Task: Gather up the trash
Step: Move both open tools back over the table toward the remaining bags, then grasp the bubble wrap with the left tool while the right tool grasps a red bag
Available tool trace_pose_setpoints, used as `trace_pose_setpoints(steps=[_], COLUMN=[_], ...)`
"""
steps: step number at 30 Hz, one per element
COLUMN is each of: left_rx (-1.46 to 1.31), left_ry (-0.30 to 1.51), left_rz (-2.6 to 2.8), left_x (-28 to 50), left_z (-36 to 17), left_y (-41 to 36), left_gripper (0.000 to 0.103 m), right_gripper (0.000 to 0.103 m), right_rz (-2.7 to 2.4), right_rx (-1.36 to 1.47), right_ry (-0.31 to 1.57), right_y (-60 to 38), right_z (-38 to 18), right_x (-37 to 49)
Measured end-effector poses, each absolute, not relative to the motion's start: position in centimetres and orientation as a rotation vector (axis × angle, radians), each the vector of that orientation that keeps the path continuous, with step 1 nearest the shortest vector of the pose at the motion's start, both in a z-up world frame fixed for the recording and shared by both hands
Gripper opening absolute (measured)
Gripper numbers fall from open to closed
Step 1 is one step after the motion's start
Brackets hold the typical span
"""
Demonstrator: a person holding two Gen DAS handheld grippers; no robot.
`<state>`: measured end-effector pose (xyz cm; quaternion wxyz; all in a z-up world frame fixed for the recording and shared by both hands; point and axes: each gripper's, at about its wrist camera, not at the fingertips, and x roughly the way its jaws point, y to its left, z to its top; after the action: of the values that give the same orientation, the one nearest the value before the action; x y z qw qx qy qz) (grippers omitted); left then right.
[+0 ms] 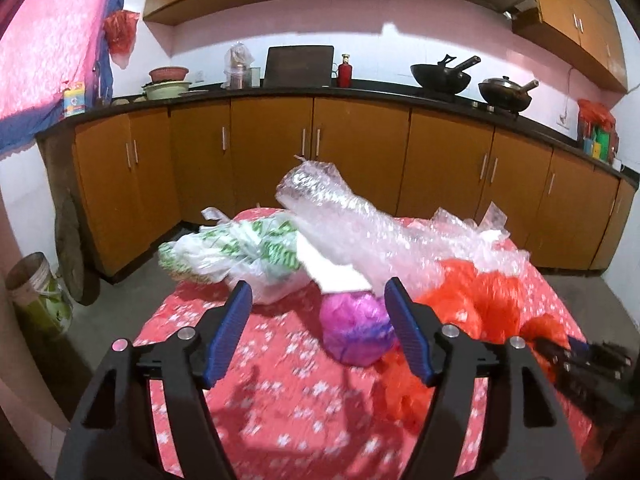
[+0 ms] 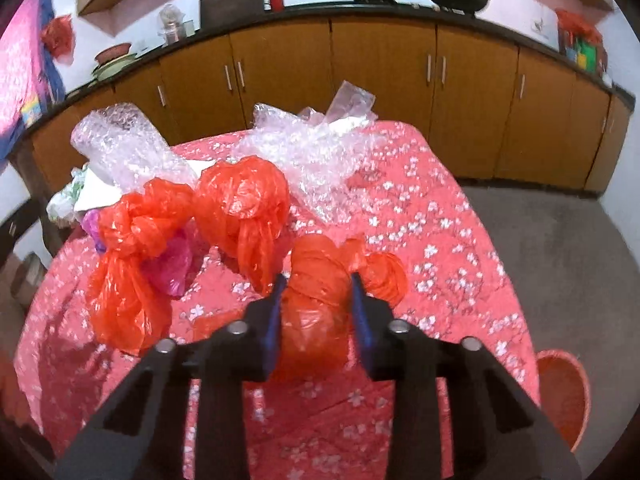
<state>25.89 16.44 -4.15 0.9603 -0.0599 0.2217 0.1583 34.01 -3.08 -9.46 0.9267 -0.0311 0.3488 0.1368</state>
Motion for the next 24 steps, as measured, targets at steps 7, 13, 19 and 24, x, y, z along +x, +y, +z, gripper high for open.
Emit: trace_pose_setpoints(steps=[7, 13, 19, 24], left_rx=[-0.180, -0.159, -0.206, -0.182], left_ry=[0.443, 0.536, 0.639, 0.628], left_rz=[0.293, 0.318, 0.312, 0.286], left_x=[30.4, 34.7, 36.3, 35.1], left_z=[-2.5, -3.8, -5.8, -5.7], left_y=[15.8, 15.4, 16.0, 15.7], left_gripper=[0.076, 0.076, 0.035, 0.018], right_gripper=[0.025, 0.025, 0.025, 0.025], right_rz=[0.258, 0.258, 0.250, 0.240], right_rx=[-0.033, -0.025, 0.000, 0.000], right_ry=[0.708, 0.708, 0.712, 0.699], right_y=[-4.3, -4.9, -5.5, -5.8], right_z=[-9.2, -9.2, -9.3, -9.1], right_x=[34.2, 34.1, 34.3, 34.1])
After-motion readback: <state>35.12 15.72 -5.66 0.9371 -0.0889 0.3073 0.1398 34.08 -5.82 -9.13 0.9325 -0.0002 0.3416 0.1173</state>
